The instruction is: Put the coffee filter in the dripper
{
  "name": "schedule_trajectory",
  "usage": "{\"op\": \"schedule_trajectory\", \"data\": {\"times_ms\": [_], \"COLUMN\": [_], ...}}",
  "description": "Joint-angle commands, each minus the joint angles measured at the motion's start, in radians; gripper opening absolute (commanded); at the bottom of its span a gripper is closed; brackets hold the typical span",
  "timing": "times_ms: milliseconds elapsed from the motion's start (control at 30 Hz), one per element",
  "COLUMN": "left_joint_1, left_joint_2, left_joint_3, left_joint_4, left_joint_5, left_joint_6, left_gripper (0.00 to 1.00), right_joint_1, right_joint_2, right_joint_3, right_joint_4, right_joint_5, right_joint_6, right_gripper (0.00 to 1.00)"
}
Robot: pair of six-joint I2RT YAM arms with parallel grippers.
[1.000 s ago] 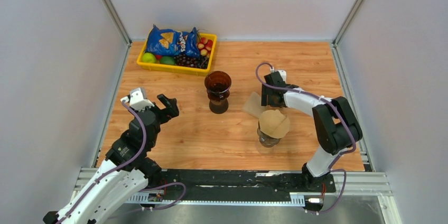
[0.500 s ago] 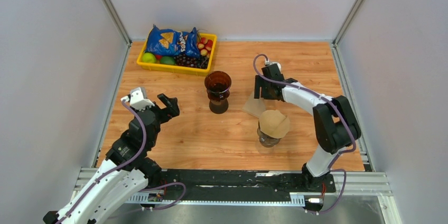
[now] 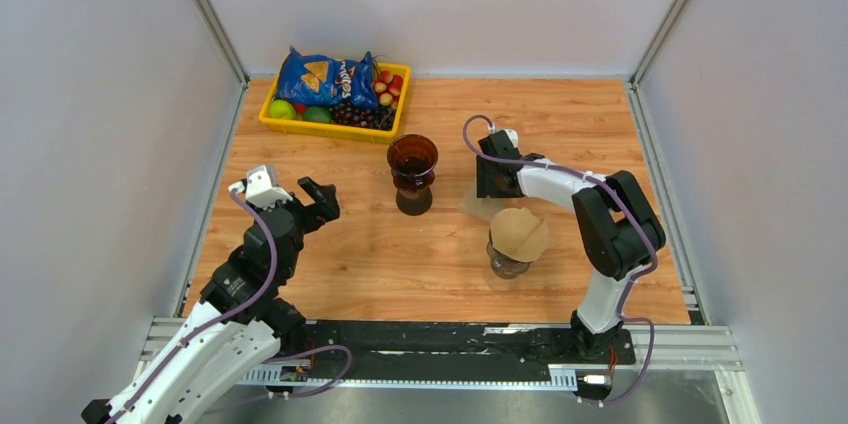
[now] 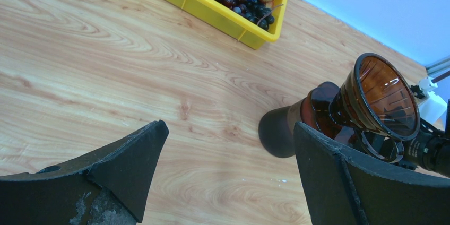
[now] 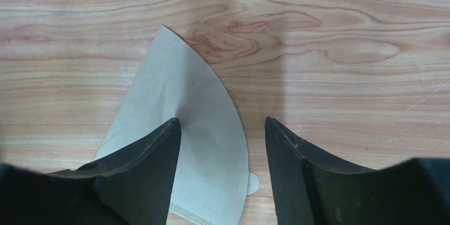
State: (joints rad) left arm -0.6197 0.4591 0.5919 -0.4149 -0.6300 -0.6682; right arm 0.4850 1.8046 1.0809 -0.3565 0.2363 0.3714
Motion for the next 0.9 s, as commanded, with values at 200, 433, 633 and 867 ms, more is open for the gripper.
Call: {"op": "schedule_trajectory", "data": {"times_ms": [200, 433, 633, 867], "left_joint_1": [0.004, 0.004, 0.004, 0.004], "left_joint_2": [-0.002, -0.011, -0.013, -0.015], "left_joint_3": [0.0, -0.004, -0.002, 0.004], "left_joint_4": [0.025, 0.022, 0.027, 0.043], "left_joint_5": [-0.012, -0.014, -0.009, 0.026], "left_joint_6": [0.002, 0.002, 0.002, 0.006], "left_gripper": [1.0, 1.0, 1.0, 1.0], "right_joint_1": [0.049, 0.055, 0.062, 0.064], "right_joint_2": [0.017, -0.034, -0.131, -0.313], "right_joint_3": [0.029, 0.059, 0.075, 0.082], "right_joint_4": [-0.037, -0.048, -0.048, -0.047], "right_joint_5": [-0.002, 0.019, 0.04, 0.097], "right_joint_6": [0.071, 0.086, 0.048, -0.015], "right_gripper": [0.24, 0.04, 0.0, 0.0]}}
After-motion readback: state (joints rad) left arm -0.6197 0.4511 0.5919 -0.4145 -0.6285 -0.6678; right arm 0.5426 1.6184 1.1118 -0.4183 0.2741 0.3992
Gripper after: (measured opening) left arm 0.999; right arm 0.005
